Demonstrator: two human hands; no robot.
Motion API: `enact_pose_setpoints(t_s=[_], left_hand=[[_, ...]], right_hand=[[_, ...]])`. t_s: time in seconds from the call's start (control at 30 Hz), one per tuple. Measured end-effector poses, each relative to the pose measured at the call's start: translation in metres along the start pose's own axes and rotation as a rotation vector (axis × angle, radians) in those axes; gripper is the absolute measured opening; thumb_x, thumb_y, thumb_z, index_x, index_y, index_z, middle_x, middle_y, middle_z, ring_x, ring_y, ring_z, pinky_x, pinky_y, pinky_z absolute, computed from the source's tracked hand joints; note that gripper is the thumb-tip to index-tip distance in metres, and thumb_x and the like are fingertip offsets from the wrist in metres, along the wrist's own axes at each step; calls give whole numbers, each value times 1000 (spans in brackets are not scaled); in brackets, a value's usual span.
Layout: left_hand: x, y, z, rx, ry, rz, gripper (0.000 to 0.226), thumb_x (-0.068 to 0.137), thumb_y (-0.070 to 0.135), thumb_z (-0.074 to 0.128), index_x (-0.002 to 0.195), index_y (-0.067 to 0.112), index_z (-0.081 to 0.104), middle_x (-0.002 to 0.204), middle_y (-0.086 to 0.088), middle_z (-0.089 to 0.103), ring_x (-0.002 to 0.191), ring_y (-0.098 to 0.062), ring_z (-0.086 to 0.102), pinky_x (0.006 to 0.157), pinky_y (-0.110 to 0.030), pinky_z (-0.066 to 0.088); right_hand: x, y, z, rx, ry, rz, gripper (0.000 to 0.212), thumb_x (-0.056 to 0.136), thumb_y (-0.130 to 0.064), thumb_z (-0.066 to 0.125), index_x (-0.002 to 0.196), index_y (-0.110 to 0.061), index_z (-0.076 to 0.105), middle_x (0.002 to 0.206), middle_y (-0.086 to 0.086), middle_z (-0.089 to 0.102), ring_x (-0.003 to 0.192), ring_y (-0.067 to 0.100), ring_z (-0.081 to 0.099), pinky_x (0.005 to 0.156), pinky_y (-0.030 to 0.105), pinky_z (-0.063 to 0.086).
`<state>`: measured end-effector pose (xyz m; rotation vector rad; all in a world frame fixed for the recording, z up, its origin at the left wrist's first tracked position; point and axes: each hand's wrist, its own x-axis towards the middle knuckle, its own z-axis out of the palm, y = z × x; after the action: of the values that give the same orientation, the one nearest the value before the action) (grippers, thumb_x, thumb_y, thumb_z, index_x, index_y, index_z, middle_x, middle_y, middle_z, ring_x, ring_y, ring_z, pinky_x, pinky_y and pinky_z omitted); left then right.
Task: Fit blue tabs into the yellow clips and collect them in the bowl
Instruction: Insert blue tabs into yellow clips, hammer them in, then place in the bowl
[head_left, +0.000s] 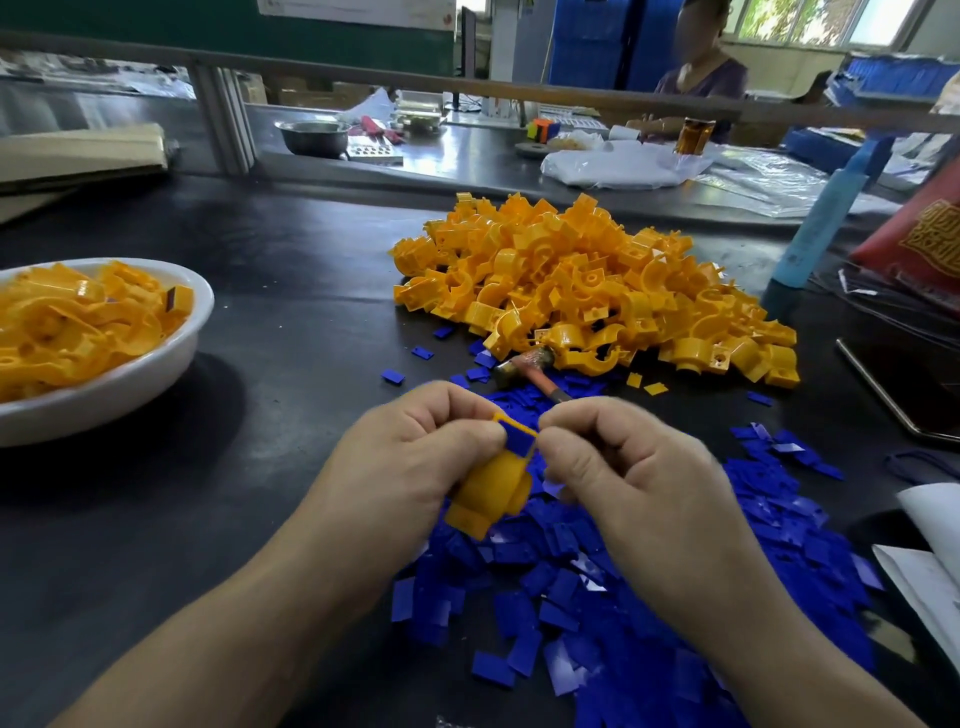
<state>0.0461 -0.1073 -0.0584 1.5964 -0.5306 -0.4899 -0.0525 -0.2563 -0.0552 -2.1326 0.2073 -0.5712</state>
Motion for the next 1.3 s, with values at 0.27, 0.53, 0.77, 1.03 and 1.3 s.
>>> enact_pose_setpoints(t_s=[0.27, 0.53, 0.77, 1.03, 1.3], left_hand=[[28, -17, -63, 187, 369, -67, 18, 88, 13, 64, 71, 18, 69, 53, 4, 64, 43, -5, 56, 37, -23, 44], [35, -28, -77, 873, 276, -181, 17, 91, 36, 59, 76, 32, 68, 85, 7, 72, 74, -10, 62, 67, -29, 51], [25, -17, -81, 1188, 245, -322, 70, 69, 74, 62, 123, 30, 57, 118, 6, 62, 103, -17, 59, 85, -37, 53], [22, -19, -76, 1376, 199, -192, 39, 84, 55, 63, 108, 26, 55, 110, 1, 58, 100, -20, 57, 70, -32, 40], [24, -23, -80, 1320, 234, -145, 38, 80, 53, 67, 104, 25, 58, 102, 1, 57, 97, -23, 59, 69, -32, 41]], right_hand=[[13, 29, -28, -981, -34, 183, 44, 87, -56, 45, 126, -36, 45, 116, -8, 53, 106, 14, 46, 85, 32, 45], [15, 34, -24, -1001, -137, 247, 32, 92, -48, 41, 123, -41, 38, 95, -11, 45, 85, 11, 45, 62, 26, 38], [16, 28, -28, -769, -115, 277, 22, 96, -34, 37, 116, -33, 47, 88, -9, 49, 70, 8, 50, 53, 25, 37], [3, -12, -7, -278, -184, 226, 22, 90, -43, 46, 96, -62, 36, 69, -8, 62, 54, -1, 60, 46, 18, 46], [-6, -26, 6, -526, -306, -17, 29, 93, -47, 41, 121, -53, 36, 109, -17, 57, 99, 0, 55, 85, 16, 47]])
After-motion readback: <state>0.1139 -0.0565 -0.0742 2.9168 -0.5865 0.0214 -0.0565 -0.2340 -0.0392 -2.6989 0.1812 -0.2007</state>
